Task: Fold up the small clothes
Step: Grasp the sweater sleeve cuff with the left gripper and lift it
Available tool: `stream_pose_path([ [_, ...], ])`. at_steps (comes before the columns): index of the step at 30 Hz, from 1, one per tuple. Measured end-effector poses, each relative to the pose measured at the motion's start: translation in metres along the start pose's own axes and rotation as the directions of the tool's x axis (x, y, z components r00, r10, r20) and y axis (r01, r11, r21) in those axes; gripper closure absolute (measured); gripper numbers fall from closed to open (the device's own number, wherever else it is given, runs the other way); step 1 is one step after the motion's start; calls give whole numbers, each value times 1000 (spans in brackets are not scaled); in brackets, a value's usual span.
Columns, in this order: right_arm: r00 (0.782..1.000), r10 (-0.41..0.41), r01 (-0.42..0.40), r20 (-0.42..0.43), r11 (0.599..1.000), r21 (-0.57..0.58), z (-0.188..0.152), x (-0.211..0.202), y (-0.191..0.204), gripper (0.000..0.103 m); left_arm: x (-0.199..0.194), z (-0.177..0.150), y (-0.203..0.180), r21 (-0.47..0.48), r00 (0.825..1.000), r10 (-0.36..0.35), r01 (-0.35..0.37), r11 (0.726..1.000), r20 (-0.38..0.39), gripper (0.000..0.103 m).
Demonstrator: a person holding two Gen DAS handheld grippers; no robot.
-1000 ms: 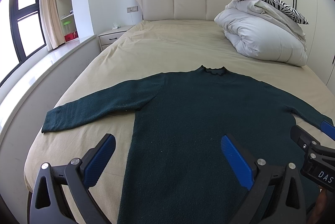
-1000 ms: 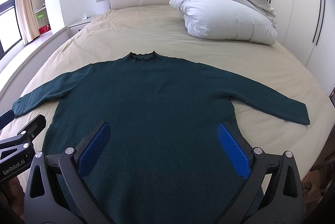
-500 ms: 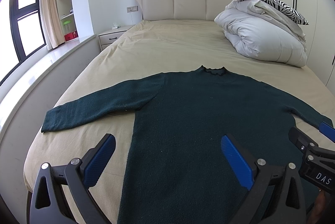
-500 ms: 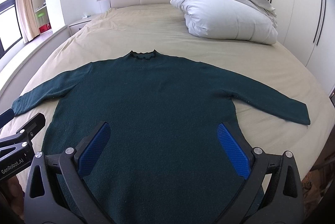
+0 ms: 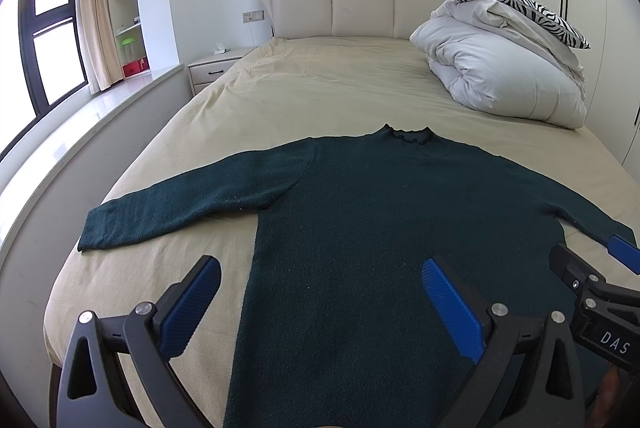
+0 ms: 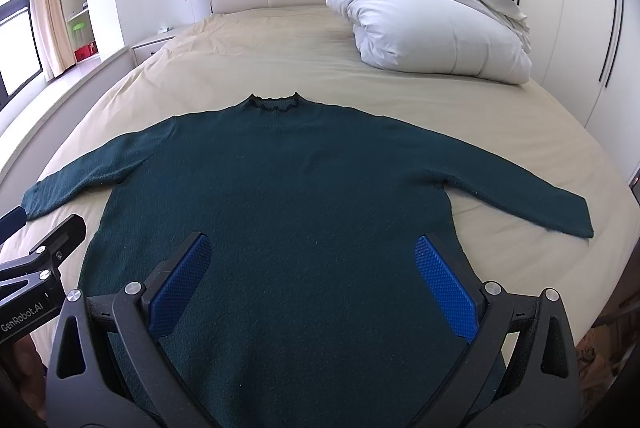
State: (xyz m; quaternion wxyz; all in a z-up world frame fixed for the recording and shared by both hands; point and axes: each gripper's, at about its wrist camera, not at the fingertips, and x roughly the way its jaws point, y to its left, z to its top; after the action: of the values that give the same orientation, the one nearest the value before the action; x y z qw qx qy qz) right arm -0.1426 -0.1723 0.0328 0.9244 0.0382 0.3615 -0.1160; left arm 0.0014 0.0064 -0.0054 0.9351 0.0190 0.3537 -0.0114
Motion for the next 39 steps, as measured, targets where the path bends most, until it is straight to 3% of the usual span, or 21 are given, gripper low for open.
stream_pose_path([
  [9,1000,0,0,-2,1000,-1,1,1,-1,0,-1,1,2,-22,1000,-4,4,1000,-6,0],
  [15,1000,4,-4,-7,1000,-6,1,1,0,0,-4,-6,20,-58,998,-66,65,996,-11,0],
  [19,1000,22,-21,-10,1000,9,3,2,-1,0,1,-13,62,-169,991,-129,123,978,-25,0],
  [22,999,46,-46,-16,999,21,4,5,0,0,10,-14,104,-290,978,-205,184,939,-42,0],
  [24,997,72,-71,-15,997,28,5,8,3,0,13,-17,133,-364,983,-184,169,916,-6,0],
  [27,994,109,-109,-4,993,41,8,10,7,0,10,-25,168,-431,996,-58,79,899,62,0],
  [29,991,135,-135,6,990,48,11,12,10,0,11,-31,187,-470,998,13,14,883,54,0],
  [31,988,153,-154,21,987,47,16,14,14,0,18,-36,205,-497,999,48,-53,866,-24,0],
  [32,987,158,-159,31,986,48,19,14,16,0,24,-39,217,-527,997,33,-63,848,-66,0],
  [33,985,164,-166,45,985,49,22,14,19,0,30,-44,232,-586,997,-17,-33,810,-80,0],
  [34,984,171,-174,57,983,51,25,15,21,0,32,-50,244,-640,996,-56,2,768,-64,0],
  [39,974,217,-220,62,974,53,38,19,33,0,39,-71,314,-813,996,-50,92,575,77,1],
])
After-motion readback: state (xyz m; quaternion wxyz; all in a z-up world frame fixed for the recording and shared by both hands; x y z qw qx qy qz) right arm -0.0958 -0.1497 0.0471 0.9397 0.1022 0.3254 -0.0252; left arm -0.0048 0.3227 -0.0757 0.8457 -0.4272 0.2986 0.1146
